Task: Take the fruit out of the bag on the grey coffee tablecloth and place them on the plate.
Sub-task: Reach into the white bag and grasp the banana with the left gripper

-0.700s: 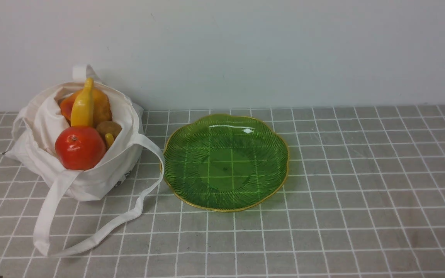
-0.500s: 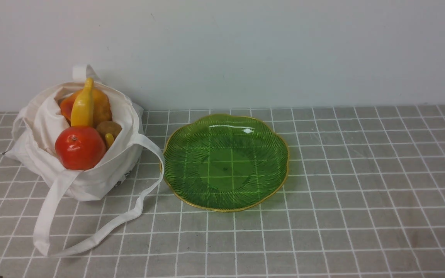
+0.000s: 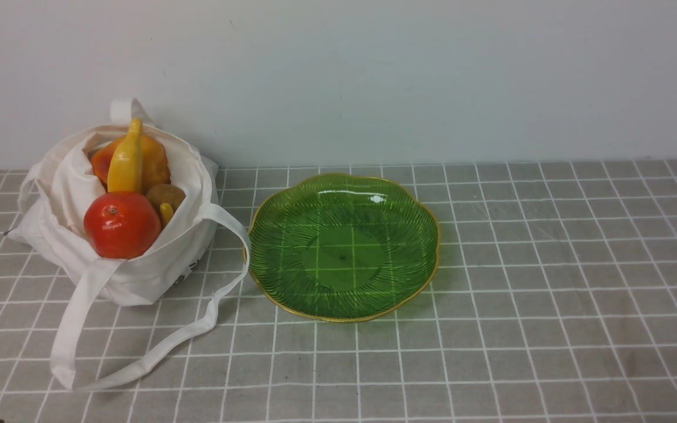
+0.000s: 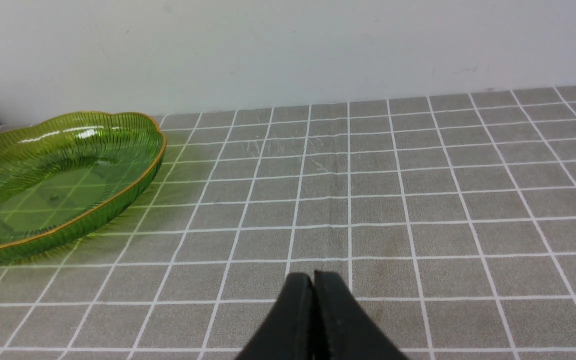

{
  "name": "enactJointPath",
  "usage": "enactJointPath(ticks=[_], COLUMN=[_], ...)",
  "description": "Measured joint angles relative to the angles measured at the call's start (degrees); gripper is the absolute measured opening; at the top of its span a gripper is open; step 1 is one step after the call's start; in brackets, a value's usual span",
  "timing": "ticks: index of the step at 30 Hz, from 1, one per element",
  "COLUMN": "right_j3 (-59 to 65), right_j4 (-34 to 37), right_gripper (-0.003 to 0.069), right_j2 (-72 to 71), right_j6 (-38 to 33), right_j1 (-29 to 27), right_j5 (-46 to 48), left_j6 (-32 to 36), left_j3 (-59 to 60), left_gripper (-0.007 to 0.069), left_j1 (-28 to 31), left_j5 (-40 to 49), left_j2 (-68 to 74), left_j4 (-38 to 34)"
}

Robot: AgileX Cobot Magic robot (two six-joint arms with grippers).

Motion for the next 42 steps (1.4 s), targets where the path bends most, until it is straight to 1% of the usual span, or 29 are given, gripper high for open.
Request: enactJointPath(ticks=[30,34,36,38,41,42], right_j3=[0.0,0.0,0.0,0.0,0.0,0.0], right_j4=[0.0,0.0,0.0,0.0,0.0,0.0], right_gripper=[-0.0012,-0.0012,-0.0012,-0.0012,-0.0012,-0.0012], right_j2=[0.0,0.0,0.0,0.0,0.0,0.0], right_j6=[0.0,0.0,0.0,0.0,0.0,0.0], right_j1=[0.0,0.0,0.0,0.0,0.0,0.0], right_j5=[0.0,0.0,0.0,0.0,0.0,0.0], left_j6=[0.0,-0.06,-0.67,-2.54,-6.57,-9.69], left_j3=[0.0,0.0,0.0,0.06,0.06,0.06], left_gripper=[-0.0007,-0.0007,-0.0007,-0.0007,-0.0007,-0.0007], left_j1=[0.0,0.0,0.0,0.0,0.0,0.0], left_j5=[0.0,-0.05,-0.59,-2.89,-8.02,-11.68], left_j2=[0.0,0.0,0.0,0.0,0.0,0.0], left_j4=[0.0,3.34,3.68,2.45,-2.87,-6.62])
